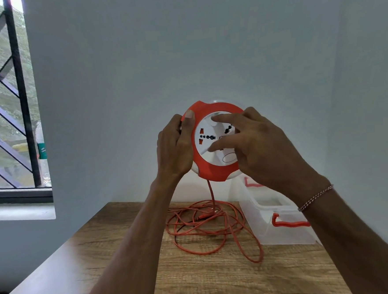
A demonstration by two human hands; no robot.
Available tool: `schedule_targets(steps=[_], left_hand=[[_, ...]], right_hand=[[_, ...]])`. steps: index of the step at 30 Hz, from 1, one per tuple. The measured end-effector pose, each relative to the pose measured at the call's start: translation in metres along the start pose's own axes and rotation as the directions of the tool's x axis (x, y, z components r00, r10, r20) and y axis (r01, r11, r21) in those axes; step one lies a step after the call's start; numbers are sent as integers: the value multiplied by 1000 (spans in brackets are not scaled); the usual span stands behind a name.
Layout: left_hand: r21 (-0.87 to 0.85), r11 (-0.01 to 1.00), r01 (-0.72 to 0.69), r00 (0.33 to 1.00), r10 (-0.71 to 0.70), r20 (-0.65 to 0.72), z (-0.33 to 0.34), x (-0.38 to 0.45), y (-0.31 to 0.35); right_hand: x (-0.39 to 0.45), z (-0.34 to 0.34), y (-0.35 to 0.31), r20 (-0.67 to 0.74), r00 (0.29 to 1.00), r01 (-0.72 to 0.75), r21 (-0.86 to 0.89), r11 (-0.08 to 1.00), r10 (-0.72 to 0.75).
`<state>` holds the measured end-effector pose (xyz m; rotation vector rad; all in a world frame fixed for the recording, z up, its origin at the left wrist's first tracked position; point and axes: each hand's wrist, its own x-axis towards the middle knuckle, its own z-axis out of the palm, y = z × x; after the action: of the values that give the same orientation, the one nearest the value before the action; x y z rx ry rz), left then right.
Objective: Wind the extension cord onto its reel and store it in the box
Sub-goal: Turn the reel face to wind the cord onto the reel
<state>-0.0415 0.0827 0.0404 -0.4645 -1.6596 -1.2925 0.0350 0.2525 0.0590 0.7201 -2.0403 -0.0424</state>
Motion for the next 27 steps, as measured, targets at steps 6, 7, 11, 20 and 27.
schedule_targets(steps=[6, 7, 11, 20, 27], left_hand=[[-4, 1000, -16, 1000, 16, 1, -1, 1, 0], [-5, 1000, -15, 1000, 15, 1, -1, 1, 0], [0, 1000, -17, 1000, 17, -6, -1, 1, -1], [-7, 1000, -15, 1000, 15, -4, -1, 0, -1], [-16, 1000, 17, 1000, -17, -11, -2, 1, -4]], right_hand=[[1, 0, -7, 77, 996, -34, -70, 997, 39], [1, 1, -7, 71, 997, -35, -80, 996, 41], [-1, 2, -6, 68, 997, -31, -145, 989, 41], [-4, 7, -4, -107, 976, -200, -116, 973, 188], [-1, 2, 0, -157, 976, -148, 36, 988, 152]])
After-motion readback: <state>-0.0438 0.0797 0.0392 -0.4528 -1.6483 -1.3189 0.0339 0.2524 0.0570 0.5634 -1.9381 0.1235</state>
